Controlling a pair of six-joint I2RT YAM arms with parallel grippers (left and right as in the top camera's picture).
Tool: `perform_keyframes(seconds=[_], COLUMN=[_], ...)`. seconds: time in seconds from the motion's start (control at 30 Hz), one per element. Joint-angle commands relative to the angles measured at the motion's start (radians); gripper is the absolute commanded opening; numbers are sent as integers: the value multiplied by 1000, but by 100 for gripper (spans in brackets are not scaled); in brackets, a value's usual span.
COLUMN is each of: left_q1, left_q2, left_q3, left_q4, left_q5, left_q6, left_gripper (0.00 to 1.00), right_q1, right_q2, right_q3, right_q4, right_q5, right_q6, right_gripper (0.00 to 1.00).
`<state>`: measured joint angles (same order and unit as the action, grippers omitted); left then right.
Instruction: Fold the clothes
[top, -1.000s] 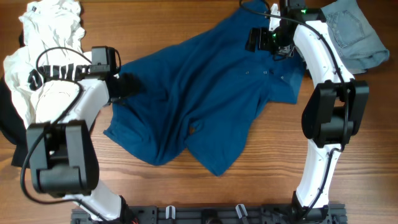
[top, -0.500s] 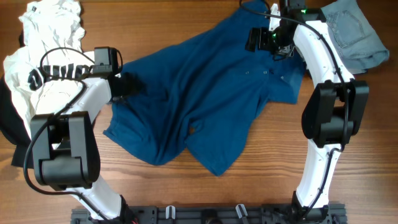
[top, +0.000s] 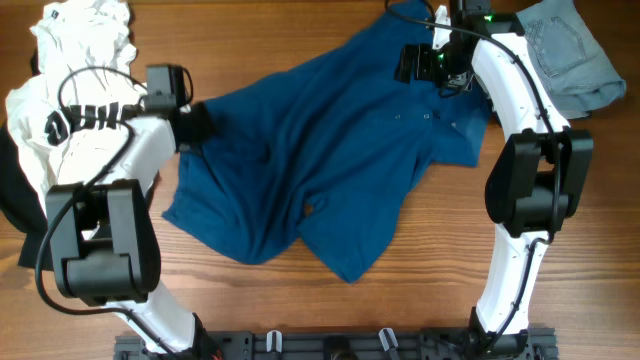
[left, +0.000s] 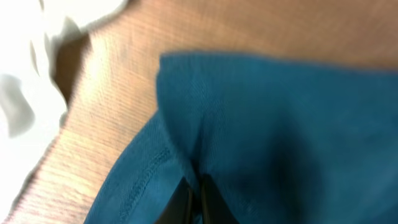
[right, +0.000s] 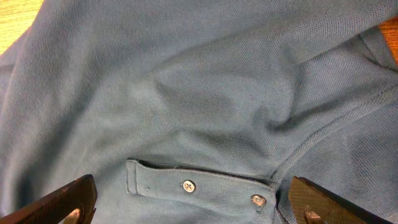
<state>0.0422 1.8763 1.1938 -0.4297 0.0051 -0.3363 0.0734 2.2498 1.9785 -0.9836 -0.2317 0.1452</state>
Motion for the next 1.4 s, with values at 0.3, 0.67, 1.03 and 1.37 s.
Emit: perform_keyframes(seconds=[0.3,0.67,1.03,1.37], left_q1=[12,22,20,13], left_q2=[-3,-42,-250,-251], left_q3=[270,320,423,171], left_q4=[-32,-251,-723,-830], left_q5=[-3,-94,-85,-85], left_q6=[-7,124,-146,-319], left_gripper=[11,100,100,100], right_q1=[0,-4,26,52], right_q2=[0,-47,-306,-435], right_q3=[16,16,7,-315], right_q4=[-5,-34,-319,-269], right_q5=[-3,-227,-81,-54], right_q6=[13,-11,6,97], right_gripper=[100,100,99,100])
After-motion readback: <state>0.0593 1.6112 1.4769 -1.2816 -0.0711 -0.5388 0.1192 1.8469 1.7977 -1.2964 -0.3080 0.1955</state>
